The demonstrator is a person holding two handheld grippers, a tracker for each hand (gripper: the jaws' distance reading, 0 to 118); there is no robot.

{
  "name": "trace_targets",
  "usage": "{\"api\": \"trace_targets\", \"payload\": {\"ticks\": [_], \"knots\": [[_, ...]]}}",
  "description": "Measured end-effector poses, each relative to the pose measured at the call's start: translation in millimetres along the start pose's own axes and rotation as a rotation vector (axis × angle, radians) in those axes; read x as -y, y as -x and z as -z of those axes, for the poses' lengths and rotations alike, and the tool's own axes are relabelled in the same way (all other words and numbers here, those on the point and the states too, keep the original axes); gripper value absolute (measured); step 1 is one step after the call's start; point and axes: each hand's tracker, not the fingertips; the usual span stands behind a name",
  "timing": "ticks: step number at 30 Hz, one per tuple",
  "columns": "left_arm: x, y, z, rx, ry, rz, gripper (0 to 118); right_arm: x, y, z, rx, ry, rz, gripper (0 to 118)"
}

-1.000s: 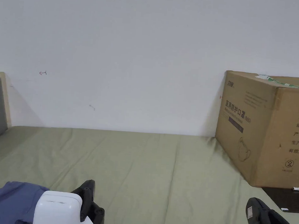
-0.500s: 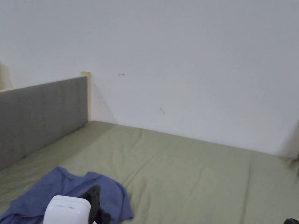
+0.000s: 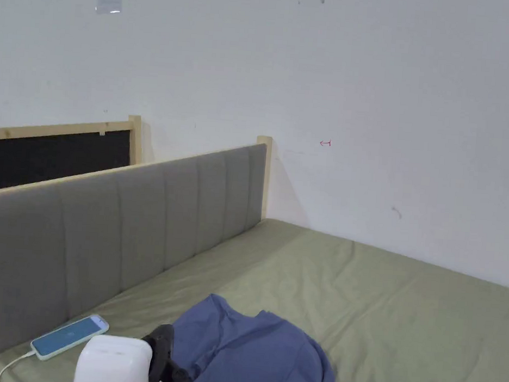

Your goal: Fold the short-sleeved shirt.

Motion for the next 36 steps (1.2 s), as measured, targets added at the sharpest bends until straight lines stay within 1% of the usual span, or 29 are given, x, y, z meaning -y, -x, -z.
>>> {"api": "trace_targets", "payload": {"ticks": [1,2,4,5,6,7,8,9,11,12,14,17,18,19,20,21,22,23,26,27,29,30,31,32,33,34,35,36], "knots": [[-2.6,3.4,24.3,0.052,0.068,0.012,0,-0.1,-6.4,2.7,0.012,0.032,0.014,1],[-2.3,7.8,55.8,0.111,0.174,0.044,0,2.7,-13.9,4.1,0.037,0.068,0.015,1],[17.0,19.0,127.7,0.206,0.375,0.069,0,7.6,-27.1,10.3,0.068,0.12,0.008,1],[30.7,25.1,159.2,0.221,0.463,0.064,2,11.2,-33.1,13.2,0.077,0.13,0.003,1],[45.0,30.4,187.9,0.224,0.561,0.076,22,13.4,-35.0,15.0,0.092,0.146,-0.003,1],[58.3,35.4,208.8,0.234,0.619,0.074,69,16.3,-38.8,17.8,0.103,0.162,-0.007,1],[71.8,35.4,228.5,0.234,0.669,0.078,102,19.8,-43.4,21.8,0.113,0.182,-0.01,1],[86.2,38.1,248.6,0.208,0.735,0.084,118,23.1,-47.7,26.1,0.122,0.201,-0.01,1],[112.6,44.9,281.1,0.195,0.832,0.104,114,32.6,-54.2,33.2,0.131,0.229,0.0,1],[124.5,46.8,293.7,0.181,0.818,0.107,114,36.5,-56.7,37.8,0.132,0.246,0.004,1],[145.3,47.4,319.1,0.11,0.85,0.132,114,44.3,-57.0,45.9,0.135,0.279,-0.002,1],[174.4,50.2,344.6,0.133,0.926,0.084,114,55.1,-57.1,58.1,0.122,0.331,0.003,1],[185.6,49.7,351.3,0.162,0.97,0.065,114,57.6,-55.0,61.4,0.114,0.348,0.009,1],[196.6,49.0,357.6,0.175,1.026,0.052,114,60.1,-53.6,64.8,0.105,0.362,0.018,1],[212.4,50.9,361.6,0.166,1.111,0.067,115,62.5,-52.9,67.8,0.099,0.374,0.025,1],[221.1,48.9,363.0,0.164,1.085,0.11,118,64.1,-52.2,70.1,0.095,0.382,0.03,1],[213.3,49.2,357.9,0.172,0.986,0.116,118,64.8,-51.1,71.5,0.093,0.388,0.035,1],[215.9,50.0,361.5,0.161,1.018,0.086,118,65.7,-49.6,72.8,0.093,0.39,0.036,1],[203.3,44.6,337.7,0.121,0.935,0.006,118,67.1,-47.2,73.1,0.092,0.385,0.042,1],[200.0,41.9,335.2,0.13,0.948,0.03,118,67.6,-46.7,73.3,0.088,0.384,0.048,1],[200.0,48.4,336.5,0.128,0.936,0.019,117,68.3,-45.1,73.6,0.085,0.387,0.056,1],[196.7,47.4,325.3,0.094,0.867,0.005,109,68.0,-44.8,73.0,0.082,0.39,0.061,1],[192.0,46.4,316.8,0.081,0.834,0.028,85,67.0,-44.3,71.5,0.078,0.393,0.065,1],[193.4,52.2,319.3,0.091,0.812,0.038,57,65.5,-43.8,68.9,0.074,0.392,0.065,1],[189.1,54.4,316.9,0.121,0.784,0.054,25,63.9,-43.2,66.0,0.073,0.387,0.06,1],[184.1,54.4,314.3,0.099,0.794,0.071,5,60.7,-41.7,64.1,0.074,0.383,0.052,1],[178.5,55.8,313.5,0.074,0.802,0.102,5,57.8,-41.1,61.4,0.076,0.379,0.045,1],[169.7,57.2,305.6,0.104,0.795,0.07,5,55.1,-41.3,58.2,0.075,0.373,0.042,1]]}}
